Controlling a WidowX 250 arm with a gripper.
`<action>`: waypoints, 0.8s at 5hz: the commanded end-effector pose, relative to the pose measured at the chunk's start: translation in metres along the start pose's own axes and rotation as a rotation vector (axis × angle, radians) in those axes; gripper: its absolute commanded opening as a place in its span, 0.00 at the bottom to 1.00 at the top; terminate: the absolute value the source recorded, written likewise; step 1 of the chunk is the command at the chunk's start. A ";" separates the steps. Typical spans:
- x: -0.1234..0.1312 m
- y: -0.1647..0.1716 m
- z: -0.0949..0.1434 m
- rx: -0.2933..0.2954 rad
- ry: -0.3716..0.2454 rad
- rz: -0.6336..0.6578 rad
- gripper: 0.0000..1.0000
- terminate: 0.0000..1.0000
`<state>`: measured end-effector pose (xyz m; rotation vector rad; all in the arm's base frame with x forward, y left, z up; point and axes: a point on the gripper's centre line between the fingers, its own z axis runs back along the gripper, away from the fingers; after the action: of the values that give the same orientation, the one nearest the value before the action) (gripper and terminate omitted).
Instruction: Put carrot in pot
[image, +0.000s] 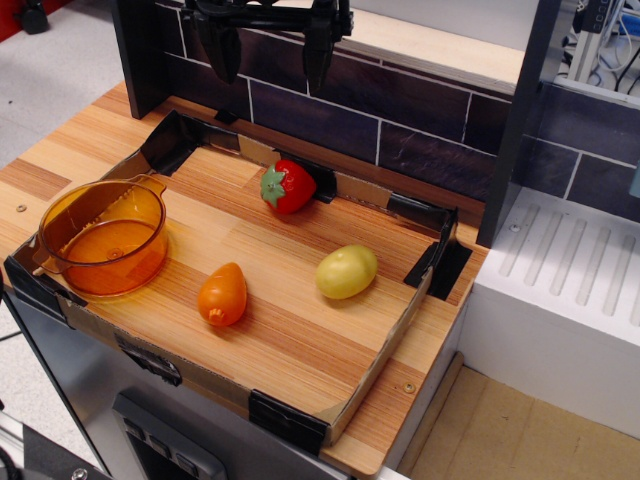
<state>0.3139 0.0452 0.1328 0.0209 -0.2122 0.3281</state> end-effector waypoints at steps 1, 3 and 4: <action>0.000 0.000 0.000 0.000 0.000 0.000 1.00 0.00; -0.027 -0.008 -0.009 -0.024 0.065 -0.091 1.00 0.00; -0.052 -0.007 -0.019 -0.023 0.093 -0.195 1.00 0.00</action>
<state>0.2675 0.0216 0.0894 0.0047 -0.0706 0.1342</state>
